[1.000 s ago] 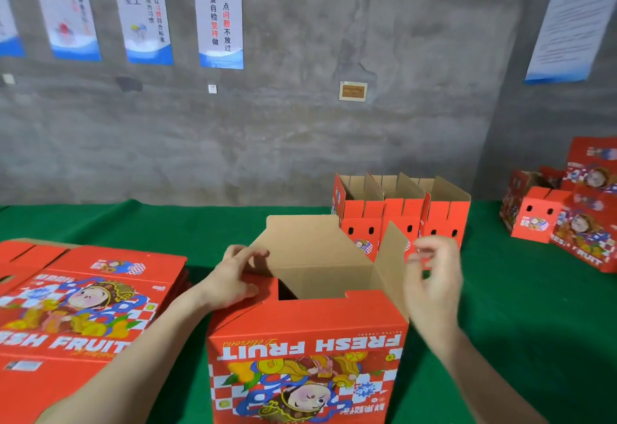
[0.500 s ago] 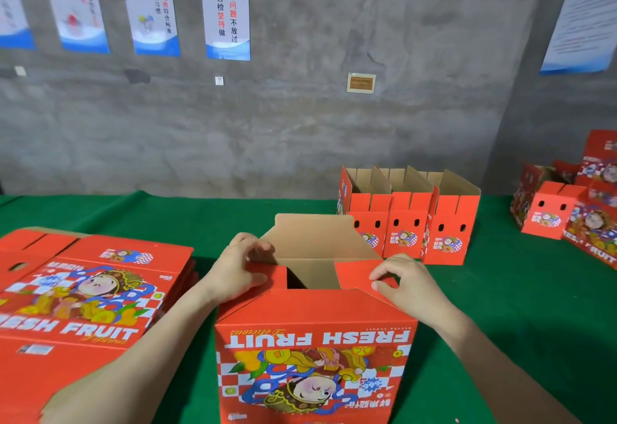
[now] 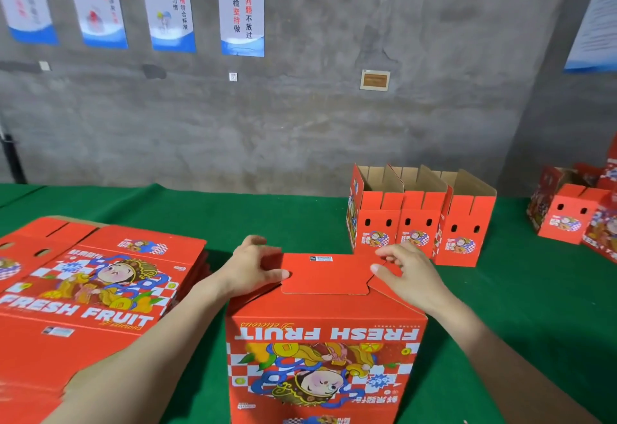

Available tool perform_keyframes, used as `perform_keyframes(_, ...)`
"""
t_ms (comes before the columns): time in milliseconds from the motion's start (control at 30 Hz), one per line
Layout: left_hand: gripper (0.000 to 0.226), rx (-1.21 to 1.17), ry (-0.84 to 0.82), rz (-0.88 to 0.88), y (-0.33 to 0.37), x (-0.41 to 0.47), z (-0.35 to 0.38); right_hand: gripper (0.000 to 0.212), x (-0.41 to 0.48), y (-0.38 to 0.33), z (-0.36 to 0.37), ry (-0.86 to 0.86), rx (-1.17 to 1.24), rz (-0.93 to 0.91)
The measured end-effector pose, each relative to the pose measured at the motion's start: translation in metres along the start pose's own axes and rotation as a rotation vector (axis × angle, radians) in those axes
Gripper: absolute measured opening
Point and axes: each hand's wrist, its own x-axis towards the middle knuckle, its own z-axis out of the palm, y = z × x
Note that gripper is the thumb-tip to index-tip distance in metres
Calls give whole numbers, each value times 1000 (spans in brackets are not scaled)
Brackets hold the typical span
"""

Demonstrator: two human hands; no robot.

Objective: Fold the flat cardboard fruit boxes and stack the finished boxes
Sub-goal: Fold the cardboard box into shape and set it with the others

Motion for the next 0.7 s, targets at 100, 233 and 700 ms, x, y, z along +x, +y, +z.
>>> perform_keyframes(100,58,27,-43,31,1,4,-3,56,10,-5,-5,-217,-31,44)
perform_keyframes(233,61,35,-43,1,5,8,-2,68,22,-13,-8,-418,3,150)
perform_keyframes(700,73,278,0,-64,4,19,15,63,18,-25,18,-259,-283,174)
